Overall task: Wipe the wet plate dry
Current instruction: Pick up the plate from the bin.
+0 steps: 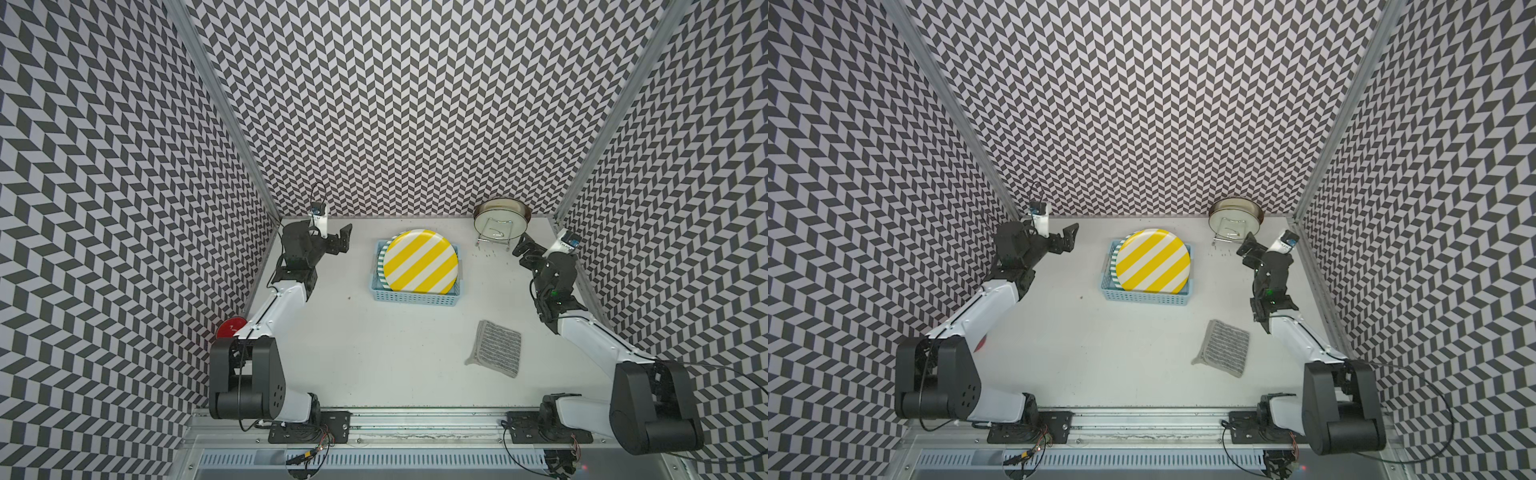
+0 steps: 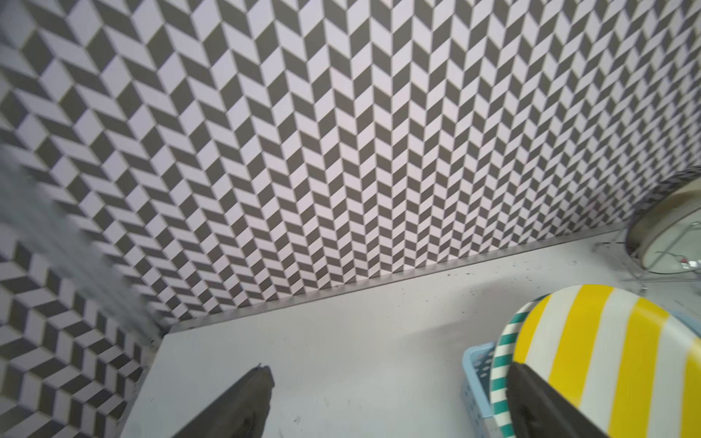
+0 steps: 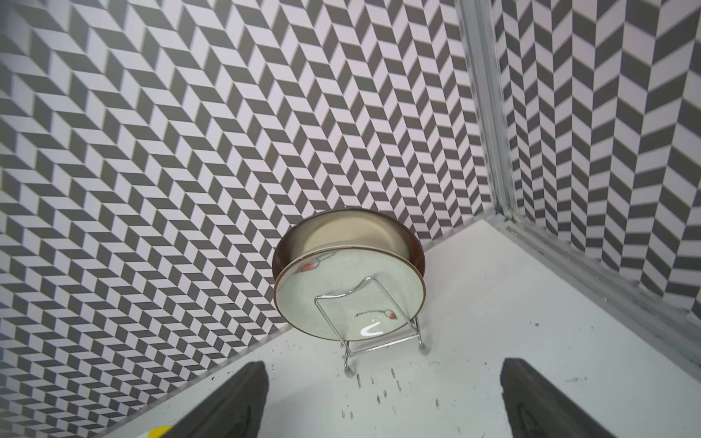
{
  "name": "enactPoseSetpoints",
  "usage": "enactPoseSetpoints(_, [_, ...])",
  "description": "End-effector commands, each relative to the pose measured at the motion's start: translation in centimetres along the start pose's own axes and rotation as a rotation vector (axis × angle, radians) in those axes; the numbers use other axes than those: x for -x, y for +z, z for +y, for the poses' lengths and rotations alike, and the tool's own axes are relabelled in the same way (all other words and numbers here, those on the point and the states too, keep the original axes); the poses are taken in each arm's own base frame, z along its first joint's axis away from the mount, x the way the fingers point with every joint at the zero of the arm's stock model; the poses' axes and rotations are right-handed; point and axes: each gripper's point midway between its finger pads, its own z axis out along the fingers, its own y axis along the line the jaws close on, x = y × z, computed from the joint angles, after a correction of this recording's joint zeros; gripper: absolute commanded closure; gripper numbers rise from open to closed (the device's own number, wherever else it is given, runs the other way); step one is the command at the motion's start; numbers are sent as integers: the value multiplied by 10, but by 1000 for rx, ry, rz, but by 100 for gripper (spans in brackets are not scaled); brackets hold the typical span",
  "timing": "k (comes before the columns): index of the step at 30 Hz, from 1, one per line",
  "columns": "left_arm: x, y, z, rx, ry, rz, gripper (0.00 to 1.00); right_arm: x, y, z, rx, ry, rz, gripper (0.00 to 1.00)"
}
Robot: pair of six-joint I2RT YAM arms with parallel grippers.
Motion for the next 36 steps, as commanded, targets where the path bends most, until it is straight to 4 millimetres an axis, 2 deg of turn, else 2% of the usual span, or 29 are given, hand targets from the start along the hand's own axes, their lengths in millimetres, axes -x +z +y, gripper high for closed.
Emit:
enactPoseSetpoints(1, [-69,7,-61,-207,-20,337,6,-51,-3,25,133,66,282,0])
enactPoseSetpoints(3, [-71,15,-84,-265,9,385,6,-57,-11,66,308,62,352,0])
enactPoseSetpoints(5, [-80,21,-103,-322,9,439,1,-72,-19,97,404,39,441,0])
enactPoseSetpoints(7, [-85,28,-118,-374,-6,461,0,-91,-23,119,437,-21,517,5])
enactPoseSetpoints(9, [-85,36,-126,-412,-32,465,0,-109,-23,131,449,-70,570,9])
enactPoseSetpoints(12, [-87,43,-143,-505,-72,477,3,-125,-26,138,481,-74,604,12])
enactPoseSetpoints(16, [-97,55,-153,-491,-77,518,13,-140,-31,139,519,-37,641,16])
enactPoseSetpoints(18, [-102,60,-152,-467,-81,529,20,-145,-32,141,525,-38,660,18])
enactPoseSetpoints(23, [-106,65,-154,-463,-110,538,49,-150,-32,139,512,-50,668,18])
enactPoseSetpoints(27, [-105,68,-153,-427,-106,534,51,-150,-33,137,501,-55,664,18])
enactPoseSetpoints(36, [-119,84,-144,-308,-75,598,48,-158,-33,130,461,-64,674,17])
